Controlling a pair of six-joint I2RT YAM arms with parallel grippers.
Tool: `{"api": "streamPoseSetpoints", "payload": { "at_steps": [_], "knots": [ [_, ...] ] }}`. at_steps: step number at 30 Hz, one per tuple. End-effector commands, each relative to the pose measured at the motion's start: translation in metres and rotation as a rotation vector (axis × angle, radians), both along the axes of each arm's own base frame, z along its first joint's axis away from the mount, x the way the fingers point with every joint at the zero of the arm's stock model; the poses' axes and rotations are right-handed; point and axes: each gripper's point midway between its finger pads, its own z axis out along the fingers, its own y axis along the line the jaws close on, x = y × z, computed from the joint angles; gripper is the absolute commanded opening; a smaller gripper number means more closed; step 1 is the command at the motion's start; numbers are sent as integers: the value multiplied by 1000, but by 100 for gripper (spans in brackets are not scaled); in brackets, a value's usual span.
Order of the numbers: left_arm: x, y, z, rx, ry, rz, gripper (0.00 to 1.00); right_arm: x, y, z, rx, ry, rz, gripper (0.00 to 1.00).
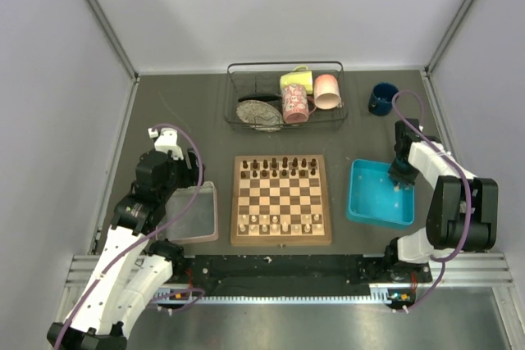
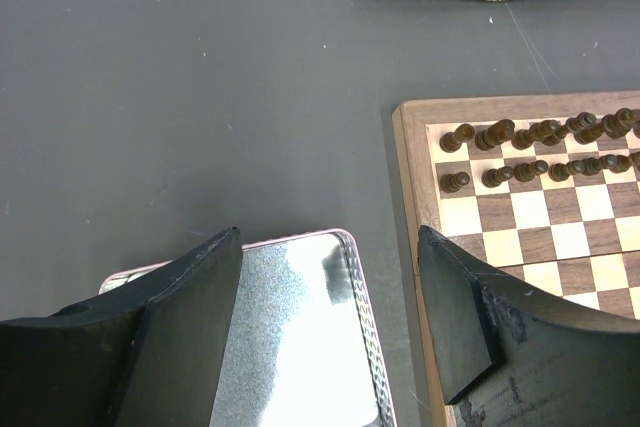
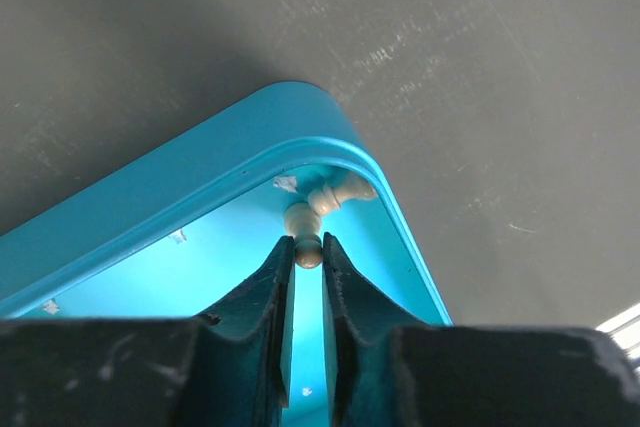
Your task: Set up the chess pieces on the board
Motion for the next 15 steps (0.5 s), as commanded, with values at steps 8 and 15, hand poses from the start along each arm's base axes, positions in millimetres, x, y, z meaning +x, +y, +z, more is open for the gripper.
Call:
{"api": "streamPoseSetpoints", "payload": {
  "at_steps": [8, 15],
  "knots": [
    [5, -4, 10, -12, -50, -16, 75, 6, 3, 25, 22, -80, 10, 0],
    [6, -4, 9, -10, -48, -16, 75, 19, 28, 100, -12, -231, 105, 0]
  ]
}}
